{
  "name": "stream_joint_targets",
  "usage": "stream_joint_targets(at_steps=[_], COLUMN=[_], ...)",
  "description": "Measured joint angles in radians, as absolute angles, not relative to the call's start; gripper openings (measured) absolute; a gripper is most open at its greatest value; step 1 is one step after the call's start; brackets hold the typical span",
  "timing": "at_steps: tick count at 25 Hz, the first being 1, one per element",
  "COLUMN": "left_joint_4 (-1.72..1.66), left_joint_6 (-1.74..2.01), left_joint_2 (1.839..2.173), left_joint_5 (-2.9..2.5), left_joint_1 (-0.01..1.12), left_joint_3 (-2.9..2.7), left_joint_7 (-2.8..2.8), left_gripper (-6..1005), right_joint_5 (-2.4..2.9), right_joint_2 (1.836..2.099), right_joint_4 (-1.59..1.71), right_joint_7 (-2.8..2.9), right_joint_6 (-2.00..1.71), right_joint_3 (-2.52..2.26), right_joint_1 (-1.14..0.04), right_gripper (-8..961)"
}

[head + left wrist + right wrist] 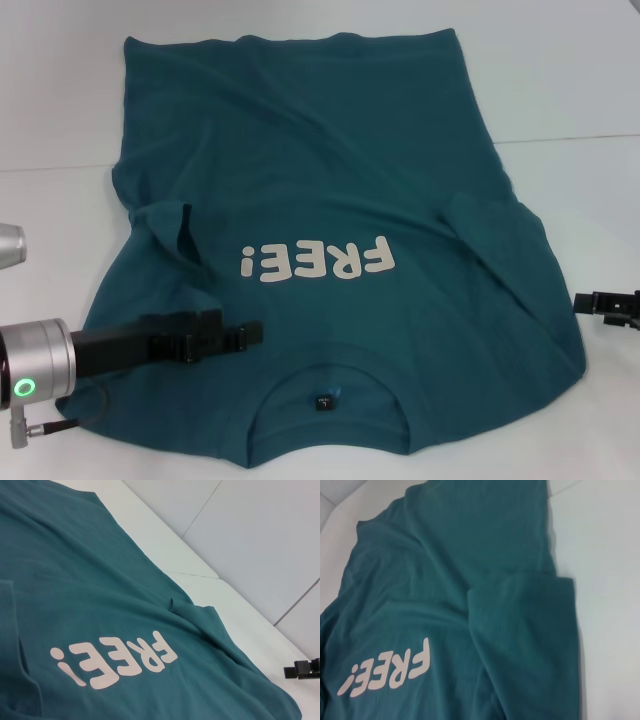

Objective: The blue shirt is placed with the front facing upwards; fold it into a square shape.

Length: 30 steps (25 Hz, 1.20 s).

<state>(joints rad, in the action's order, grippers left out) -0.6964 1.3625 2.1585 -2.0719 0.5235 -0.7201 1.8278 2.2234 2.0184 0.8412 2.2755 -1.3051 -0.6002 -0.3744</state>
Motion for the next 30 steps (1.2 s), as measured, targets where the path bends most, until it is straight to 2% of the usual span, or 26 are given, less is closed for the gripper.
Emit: stream_joint_targets(at_steps=[30], left_joint_4=[-0.695], left_joint_6=[1.362], left_joint_2=[2.160], left_joint_5=[-2.072], left_joint_1=[0.517], left_joint_3=[-0.722], left_joint_7=[1.821], left_gripper=[878], right_joint_5=[2.404], right_joint_2=[2.034], right_joint_4=[0.830], right_joint_7=[2.359], right_joint_6=[-1.286], right_joint_3=[-0.607], right_joint_1=[-0.461], right_gripper=[686])
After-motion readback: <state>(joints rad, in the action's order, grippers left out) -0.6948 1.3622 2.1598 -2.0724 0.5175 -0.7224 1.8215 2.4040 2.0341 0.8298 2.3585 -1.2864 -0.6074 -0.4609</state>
